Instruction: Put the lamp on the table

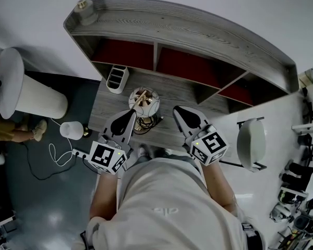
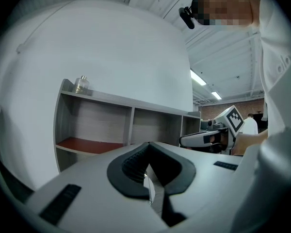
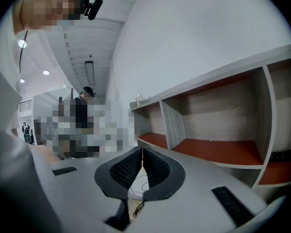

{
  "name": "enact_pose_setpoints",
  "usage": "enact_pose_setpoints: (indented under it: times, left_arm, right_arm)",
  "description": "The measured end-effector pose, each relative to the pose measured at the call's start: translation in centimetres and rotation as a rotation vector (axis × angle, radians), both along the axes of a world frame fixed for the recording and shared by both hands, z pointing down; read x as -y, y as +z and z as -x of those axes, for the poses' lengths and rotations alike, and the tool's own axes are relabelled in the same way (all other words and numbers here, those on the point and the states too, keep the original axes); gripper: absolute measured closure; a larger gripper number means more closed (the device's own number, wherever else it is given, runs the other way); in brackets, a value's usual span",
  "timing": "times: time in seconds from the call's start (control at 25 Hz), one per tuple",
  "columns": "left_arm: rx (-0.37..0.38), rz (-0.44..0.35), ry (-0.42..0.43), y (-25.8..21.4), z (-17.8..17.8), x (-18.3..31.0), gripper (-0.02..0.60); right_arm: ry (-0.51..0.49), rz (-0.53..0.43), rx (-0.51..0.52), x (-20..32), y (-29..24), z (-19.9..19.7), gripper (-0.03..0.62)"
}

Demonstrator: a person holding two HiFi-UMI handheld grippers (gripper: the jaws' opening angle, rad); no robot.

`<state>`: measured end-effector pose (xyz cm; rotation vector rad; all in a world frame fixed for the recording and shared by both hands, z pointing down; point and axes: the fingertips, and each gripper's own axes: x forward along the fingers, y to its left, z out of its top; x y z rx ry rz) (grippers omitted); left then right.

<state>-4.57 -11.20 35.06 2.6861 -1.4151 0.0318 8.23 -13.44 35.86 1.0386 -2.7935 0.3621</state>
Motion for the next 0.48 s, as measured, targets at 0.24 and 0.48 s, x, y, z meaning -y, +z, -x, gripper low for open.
enact_pose_setpoints:
  times: [0.24, 0.48]
  left_arm:
    - [-0.007, 0.006, -0.02, 0.2, 1.0, 0.4, 0.566]
    - [-0.003, 0.01, -0.035, 0.5, 1.8, 0.6, 0.566]
  right_arm:
    - [0.009, 0.005, -0.004, 0.4, 0.0, 0.2, 0.563]
    - [0.005, 0.005, -0.01, 0.6, 0.2, 0.9, 0.563]
